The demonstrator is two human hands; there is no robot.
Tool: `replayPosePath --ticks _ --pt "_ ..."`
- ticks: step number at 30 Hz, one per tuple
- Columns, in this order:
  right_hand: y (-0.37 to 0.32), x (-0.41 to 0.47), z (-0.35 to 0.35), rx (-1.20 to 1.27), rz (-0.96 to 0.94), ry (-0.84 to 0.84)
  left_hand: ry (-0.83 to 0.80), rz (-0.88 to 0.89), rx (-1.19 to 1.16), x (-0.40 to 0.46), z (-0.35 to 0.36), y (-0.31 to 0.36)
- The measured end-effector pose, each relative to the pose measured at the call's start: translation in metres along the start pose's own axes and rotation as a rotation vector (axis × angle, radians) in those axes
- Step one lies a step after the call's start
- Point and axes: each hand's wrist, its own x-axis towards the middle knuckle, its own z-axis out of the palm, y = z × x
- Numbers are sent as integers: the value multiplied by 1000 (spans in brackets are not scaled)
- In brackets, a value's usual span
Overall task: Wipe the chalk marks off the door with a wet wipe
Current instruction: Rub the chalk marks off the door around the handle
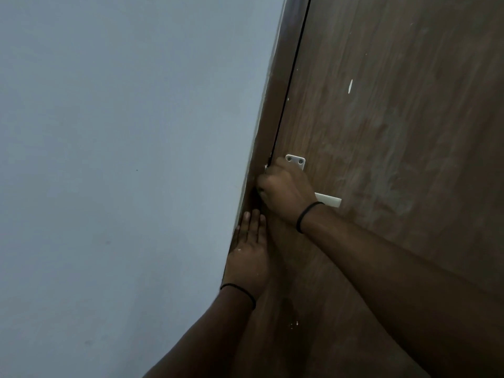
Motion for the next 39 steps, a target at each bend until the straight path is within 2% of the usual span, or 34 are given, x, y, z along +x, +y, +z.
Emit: replayPosePath --ticks 2,5,7,12,16,18,21,23,26,29,31,34,36,37,39 --pt "3 0 2 13 -52 47 3 0 34 0 0 0" --pt "-2 0 3 6 -152 -7 11 -3 43 0 -1 -1" --pt "0 4 -2 4 -147 25 21 -2 54 0 0 -1" --pt "24 38 -31 83 53 156 -21 -30 85 1 -5 2" --pt "69 68 -58 66 363 371 -50 -35 65 2 -13 4" --pt "73 60 -56 106 449 415 -57 -38 64 2 -14 4" --pt "53 20 -38 245 307 253 -45 -47 28 2 -19 8" --pt "53 5 -38 287 221 153 54 -5 19 2 -31 13" --pt "80 34 -57 241 218 256 267 65 -49 11 -49 21" --pt "104 64 -76 171 351 395 402 110 -110 34 -73 35" --pt "103 55 -72 186 316 375 415 135 -106 46 -84 48" --pt "82 4 -47 208 148 178 389 158 -119 51 -88 57" --pt "82 -23 -42 225 98 112 351 177 -136 45 -83 61" --pt "92 -23 -45 231 91 111 339 178 -139 42 -81 61" --pt "119 -8 -54 198 126 229 333 163 -146 39 -78 62"
